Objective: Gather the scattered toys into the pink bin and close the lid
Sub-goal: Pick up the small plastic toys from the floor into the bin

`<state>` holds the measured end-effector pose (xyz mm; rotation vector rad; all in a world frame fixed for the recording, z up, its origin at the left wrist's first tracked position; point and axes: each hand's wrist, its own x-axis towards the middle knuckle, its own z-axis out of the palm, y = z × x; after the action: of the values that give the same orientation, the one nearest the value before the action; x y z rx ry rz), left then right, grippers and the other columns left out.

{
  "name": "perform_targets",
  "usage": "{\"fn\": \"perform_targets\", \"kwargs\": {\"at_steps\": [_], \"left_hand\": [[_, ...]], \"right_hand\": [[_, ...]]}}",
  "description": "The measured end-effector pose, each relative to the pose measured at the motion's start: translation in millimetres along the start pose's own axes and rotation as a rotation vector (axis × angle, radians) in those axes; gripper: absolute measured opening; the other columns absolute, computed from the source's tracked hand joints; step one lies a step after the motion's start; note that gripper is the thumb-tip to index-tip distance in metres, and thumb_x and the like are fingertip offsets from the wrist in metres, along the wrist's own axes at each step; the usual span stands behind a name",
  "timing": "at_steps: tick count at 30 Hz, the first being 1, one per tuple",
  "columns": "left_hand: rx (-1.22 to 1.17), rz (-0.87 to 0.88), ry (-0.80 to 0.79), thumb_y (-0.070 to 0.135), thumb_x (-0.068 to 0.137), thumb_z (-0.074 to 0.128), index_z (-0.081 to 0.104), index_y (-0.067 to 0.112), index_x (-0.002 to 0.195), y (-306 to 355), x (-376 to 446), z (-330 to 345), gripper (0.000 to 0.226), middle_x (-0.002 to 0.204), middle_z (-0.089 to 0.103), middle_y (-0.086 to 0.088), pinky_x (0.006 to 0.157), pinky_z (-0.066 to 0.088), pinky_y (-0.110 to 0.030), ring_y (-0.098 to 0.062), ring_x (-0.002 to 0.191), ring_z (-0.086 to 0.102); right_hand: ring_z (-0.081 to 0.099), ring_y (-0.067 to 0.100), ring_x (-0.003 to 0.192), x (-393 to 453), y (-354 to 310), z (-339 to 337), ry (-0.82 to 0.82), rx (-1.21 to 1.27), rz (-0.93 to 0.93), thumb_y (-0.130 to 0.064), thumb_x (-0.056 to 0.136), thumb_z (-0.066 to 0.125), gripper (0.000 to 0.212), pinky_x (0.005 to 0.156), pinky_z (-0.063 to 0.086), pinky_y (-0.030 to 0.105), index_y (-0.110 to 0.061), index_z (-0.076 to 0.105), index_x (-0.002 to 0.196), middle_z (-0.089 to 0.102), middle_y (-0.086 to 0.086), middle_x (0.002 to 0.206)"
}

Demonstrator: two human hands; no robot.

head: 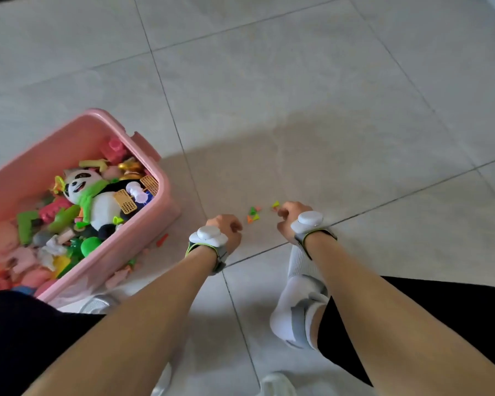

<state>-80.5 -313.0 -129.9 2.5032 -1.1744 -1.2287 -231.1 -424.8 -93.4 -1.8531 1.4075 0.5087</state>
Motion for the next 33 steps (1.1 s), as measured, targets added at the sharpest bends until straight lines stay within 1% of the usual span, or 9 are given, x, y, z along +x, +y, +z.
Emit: {"fn": "perform_targets", "kwargs": {"at_steps": [3,6,9,12,15,18,23,27,33], "left_hand": [[0.049,0.041,-0.045,0.021,0.086,0.056,0.063,0.03,0.115,-5,28,19,0.031,0.119,0.061,0.003,0.093,0.049,-0.03,-0.02,0.107,0.059],[0.108,0.131,-0.052,0.017,0.091,0.054,0.056,0.023,0.128,-3,52,29,0.038,0.127,0.049,-0.005,0.088,0.041,-0.023,-0.024,0.113,0.055],[0.179,0.19,-0.055,0.013,0.093,0.048,0.049,0.023,0.136,0,76,40,0.044,0.134,0.043,-0.001,0.094,0.038,-0.023,-0.022,0.124,0.046],[0.215,0.206,-0.038,0.011,0.088,0.047,0.05,0.025,0.131,-1,94,51,0.046,0.134,0.045,-0.002,0.093,0.041,-0.024,-0.027,0.119,0.051],[0.138,0.218,-0.023,0.004,0.086,0.048,0.056,0.024,0.127,0,103,58,0.046,0.129,0.043,-0.007,0.088,0.047,-0.027,-0.027,0.104,0.057],[0.156,0.251,0.004,0.004,0.091,0.047,0.061,0.02,0.123,3,104,59,0.038,0.124,0.045,-0.009,0.082,0.047,-0.029,-0.032,0.093,0.06],[0.21,0.199,0.039,0.005,0.092,0.047,0.061,0.007,0.108,-10,109,65,0.021,0.115,0.047,-0.015,0.074,0.05,-0.04,-0.038,0.082,0.058],[0.118,0.083,0.054,0.005,0.089,0.049,0.062,0.007,0.107,-20,100,62,0.023,0.115,0.049,-0.016,0.077,0.046,-0.031,-0.037,0.089,0.057],[-0.197,-0.176,0.017,0.015,0.083,0.059,0.065,0.021,0.094,-35,76,51,0.014,0.096,0.063,0.001,0.066,0.041,-0.022,-0.021,0.083,0.058]], "right_hand": [[0.053,0.022,0.124,21,12,3,-0.049,-0.018,0.029,-0.006,0.09,0.054,0.046,0.094,0.041,0.021,-0.016,0.05,0.135,0.054,0.001,0.136],[0.051,0.023,0.125,43,18,10,-0.039,-0.017,0.04,-0.01,0.09,0.055,0.045,0.097,0.042,0.026,-0.017,0.05,0.134,0.053,0.004,0.137],[0.052,0.026,0.122,65,21,21,-0.023,0.013,0.051,-0.013,0.089,0.056,0.044,0.094,0.043,0.029,-0.02,0.048,0.131,0.048,0.007,0.136],[0.055,0.028,0.116,81,20,32,0.009,0.019,0.043,-0.012,0.089,0.054,0.048,0.085,0.039,0.025,-0.019,0.042,0.135,0.039,0.006,0.136],[0.056,0.031,0.114,94,15,44,0.026,0.045,-0.024,-0.006,0.082,0.058,0.061,0.097,0.047,0.034,-0.017,0.037,0.139,0.032,0.009,0.14],[0.047,0.03,0.121,99,15,51,0.025,-0.021,-0.072,-0.004,0.079,0.059,0.066,0.096,0.048,0.039,-0.019,0.037,0.139,0.027,0.009,0.143],[0.043,0.032,0.114,106,12,60,0.069,-0.107,-0.089,-0.005,0.079,0.057,0.047,0.083,0.047,0.036,-0.01,0.048,0.125,0.032,0.011,0.133],[0.047,0.032,0.105,104,10,69,0.055,-0.103,-0.071,-0.005,0.079,0.058,0.036,0.076,0.039,0.029,-0.006,0.052,0.115,0.037,0.014,0.125],[0.051,0.029,0.117,100,7,68,-0.058,-0.069,0.043,-0.008,0.085,0.058,0.037,0.096,0.043,0.029,-0.011,0.058,0.122,0.045,0.011,0.131]]}}
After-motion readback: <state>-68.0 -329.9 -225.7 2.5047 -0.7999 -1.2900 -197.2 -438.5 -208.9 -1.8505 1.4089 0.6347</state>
